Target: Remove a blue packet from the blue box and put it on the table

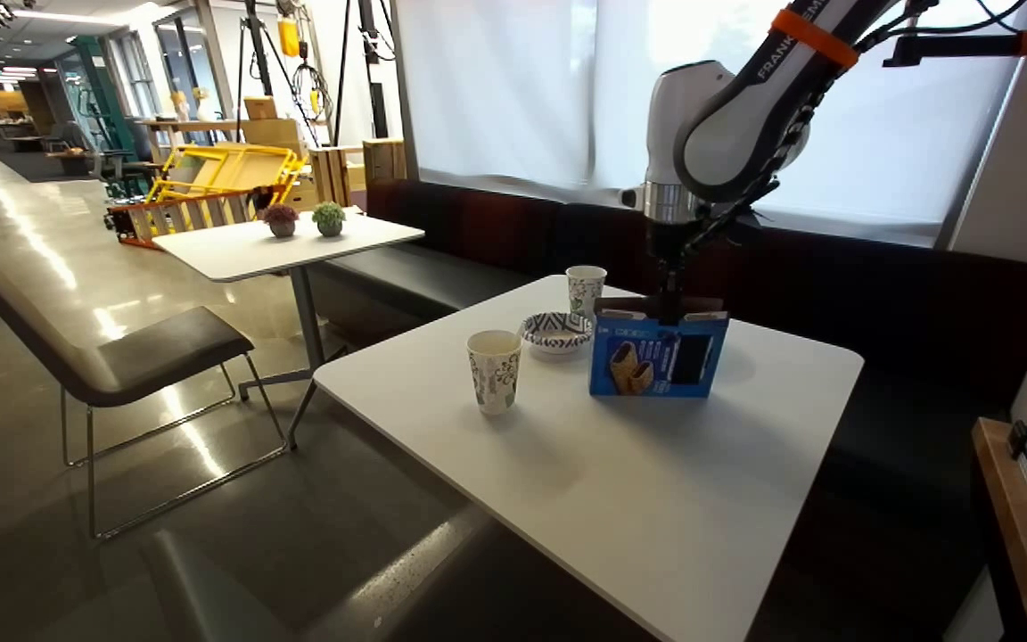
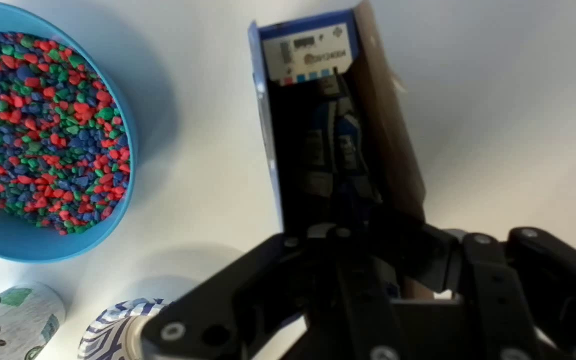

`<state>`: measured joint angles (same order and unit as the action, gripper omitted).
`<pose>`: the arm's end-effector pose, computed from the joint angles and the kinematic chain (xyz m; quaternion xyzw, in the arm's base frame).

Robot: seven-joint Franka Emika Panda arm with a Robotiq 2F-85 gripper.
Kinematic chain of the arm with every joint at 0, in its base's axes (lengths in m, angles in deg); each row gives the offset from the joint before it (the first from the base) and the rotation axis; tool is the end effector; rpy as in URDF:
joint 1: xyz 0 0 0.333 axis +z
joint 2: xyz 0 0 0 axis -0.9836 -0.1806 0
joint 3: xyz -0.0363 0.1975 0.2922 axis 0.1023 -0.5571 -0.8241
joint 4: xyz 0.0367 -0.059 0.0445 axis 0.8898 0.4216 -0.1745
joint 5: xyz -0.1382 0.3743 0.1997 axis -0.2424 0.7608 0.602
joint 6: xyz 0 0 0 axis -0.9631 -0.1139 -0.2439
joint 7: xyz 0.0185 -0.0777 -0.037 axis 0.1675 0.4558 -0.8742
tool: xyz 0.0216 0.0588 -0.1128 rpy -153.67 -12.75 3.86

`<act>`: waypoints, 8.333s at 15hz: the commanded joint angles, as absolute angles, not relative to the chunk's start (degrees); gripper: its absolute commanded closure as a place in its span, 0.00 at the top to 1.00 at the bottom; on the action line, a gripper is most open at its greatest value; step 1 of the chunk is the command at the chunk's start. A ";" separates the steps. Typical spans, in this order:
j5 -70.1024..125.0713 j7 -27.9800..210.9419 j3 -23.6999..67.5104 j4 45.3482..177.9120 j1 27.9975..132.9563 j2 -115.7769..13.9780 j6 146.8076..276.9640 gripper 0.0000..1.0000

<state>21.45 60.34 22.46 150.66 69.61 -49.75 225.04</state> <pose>0.5541 -0.1436 0.2047 0.9838 0.1713 -0.0107 0.0521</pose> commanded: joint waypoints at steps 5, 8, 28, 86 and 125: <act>27.57 63.58 21.79 146.87 68.50 -52.71 221.10 0.01; 29.46 65.50 22.00 145.39 68.48 -52.91 218.20 0.01; 47.42 83.14 22.34 142.90 67.32 -54.50 222.75 0.01; 43.31 47.44 13.97 153.49 61.23 -51.67 239.22 1.00; 73.10 10.45 -1.05 149.97 47.74 -54.27 229.52 0.47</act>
<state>70.61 15.65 -5.53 150.53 43.95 -53.43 233.59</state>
